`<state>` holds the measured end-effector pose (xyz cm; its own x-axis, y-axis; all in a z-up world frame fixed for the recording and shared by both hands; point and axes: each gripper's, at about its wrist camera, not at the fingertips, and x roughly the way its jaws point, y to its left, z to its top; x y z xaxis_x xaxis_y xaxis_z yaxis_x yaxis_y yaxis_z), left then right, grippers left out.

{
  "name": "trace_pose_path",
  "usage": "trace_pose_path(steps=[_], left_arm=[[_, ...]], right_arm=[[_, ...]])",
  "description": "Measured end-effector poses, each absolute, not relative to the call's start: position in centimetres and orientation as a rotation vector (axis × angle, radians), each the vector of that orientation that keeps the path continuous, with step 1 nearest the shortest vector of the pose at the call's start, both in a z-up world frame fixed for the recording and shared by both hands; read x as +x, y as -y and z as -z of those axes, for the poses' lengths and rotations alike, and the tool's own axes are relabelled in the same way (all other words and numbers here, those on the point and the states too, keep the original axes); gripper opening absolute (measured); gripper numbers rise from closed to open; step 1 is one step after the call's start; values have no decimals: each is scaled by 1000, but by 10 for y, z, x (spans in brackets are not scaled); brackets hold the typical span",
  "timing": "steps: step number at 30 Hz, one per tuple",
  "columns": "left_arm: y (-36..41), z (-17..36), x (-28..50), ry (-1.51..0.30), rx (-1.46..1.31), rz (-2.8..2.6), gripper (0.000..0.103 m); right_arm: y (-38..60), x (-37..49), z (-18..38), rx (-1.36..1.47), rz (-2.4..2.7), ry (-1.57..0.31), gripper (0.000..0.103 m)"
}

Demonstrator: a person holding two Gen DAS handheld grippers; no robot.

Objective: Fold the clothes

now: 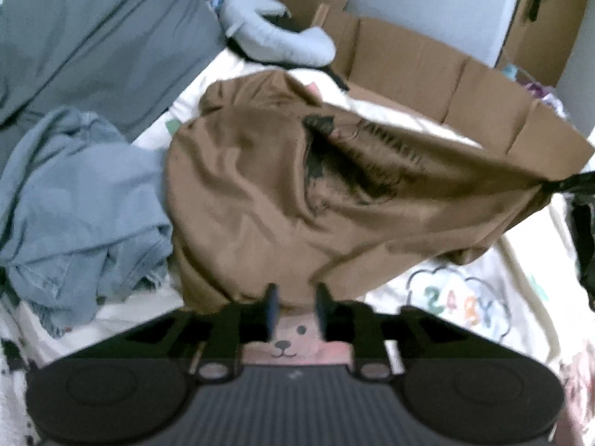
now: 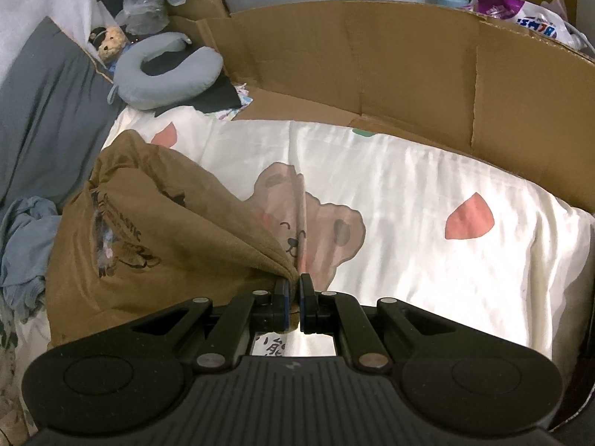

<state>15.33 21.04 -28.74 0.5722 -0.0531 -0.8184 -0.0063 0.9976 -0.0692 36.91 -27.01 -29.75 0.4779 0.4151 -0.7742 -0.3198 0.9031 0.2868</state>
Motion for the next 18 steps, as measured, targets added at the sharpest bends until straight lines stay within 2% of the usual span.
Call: trace_pose_path(steps=[1, 2, 6, 8, 18], left_arm=[[-212, 295, 154, -967, -67, 21, 54], [-214, 302, 155, -972, -67, 13, 59], [-217, 331, 158, -1012, -46, -20, 66], [-219, 345, 160, -1029, -26, -34, 74], [-229, 396, 171, -1068, 54, -62, 79]], right_arm=[[270, 370, 299, 109, -447, -975, 3], [270, 371, 300, 107, -446, -976, 3], [269, 372, 305, 100, -441, -980, 3], [270, 373, 309, 100, -437, -984, 3], [268, 374, 322, 110, -412, -983, 3]])
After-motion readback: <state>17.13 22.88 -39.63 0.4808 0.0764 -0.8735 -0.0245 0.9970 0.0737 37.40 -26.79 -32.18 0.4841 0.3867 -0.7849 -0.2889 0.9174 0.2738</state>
